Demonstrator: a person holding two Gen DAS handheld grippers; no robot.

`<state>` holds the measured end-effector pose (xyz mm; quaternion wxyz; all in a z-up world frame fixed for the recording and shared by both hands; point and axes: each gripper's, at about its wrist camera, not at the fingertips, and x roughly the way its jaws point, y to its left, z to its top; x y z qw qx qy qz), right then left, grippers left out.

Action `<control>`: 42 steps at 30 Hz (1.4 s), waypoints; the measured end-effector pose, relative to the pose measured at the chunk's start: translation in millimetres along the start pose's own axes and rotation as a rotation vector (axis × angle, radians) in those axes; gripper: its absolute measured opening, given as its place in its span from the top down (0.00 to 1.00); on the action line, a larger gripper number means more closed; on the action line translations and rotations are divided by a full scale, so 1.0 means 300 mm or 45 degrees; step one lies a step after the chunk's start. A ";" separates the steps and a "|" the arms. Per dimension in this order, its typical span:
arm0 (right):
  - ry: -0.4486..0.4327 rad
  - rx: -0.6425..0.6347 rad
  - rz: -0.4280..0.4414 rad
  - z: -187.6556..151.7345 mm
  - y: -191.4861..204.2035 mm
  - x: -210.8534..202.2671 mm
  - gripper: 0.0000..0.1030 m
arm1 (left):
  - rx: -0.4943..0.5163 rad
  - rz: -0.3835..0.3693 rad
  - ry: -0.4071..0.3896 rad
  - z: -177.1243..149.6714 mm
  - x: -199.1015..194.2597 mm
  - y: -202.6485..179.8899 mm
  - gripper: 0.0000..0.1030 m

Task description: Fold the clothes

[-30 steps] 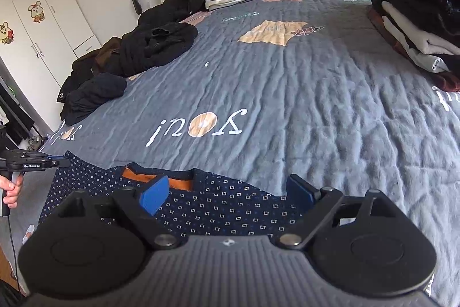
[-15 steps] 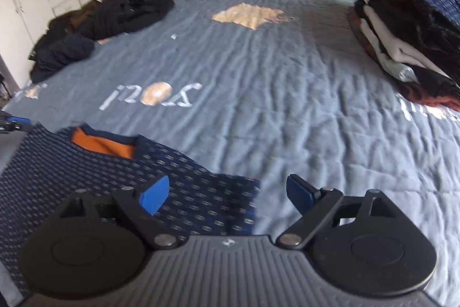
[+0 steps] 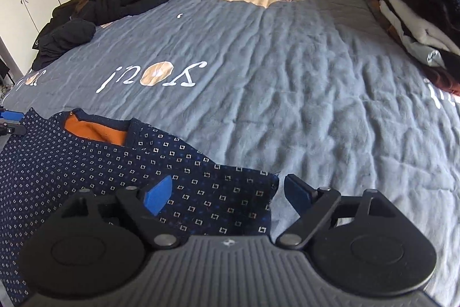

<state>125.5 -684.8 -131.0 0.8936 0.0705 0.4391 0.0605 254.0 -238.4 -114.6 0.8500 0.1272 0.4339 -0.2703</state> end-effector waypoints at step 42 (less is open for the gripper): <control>-0.234 0.009 0.030 0.106 0.087 -0.188 0.23 | 0.022 -0.138 -0.147 -0.106 -0.376 0.091 0.36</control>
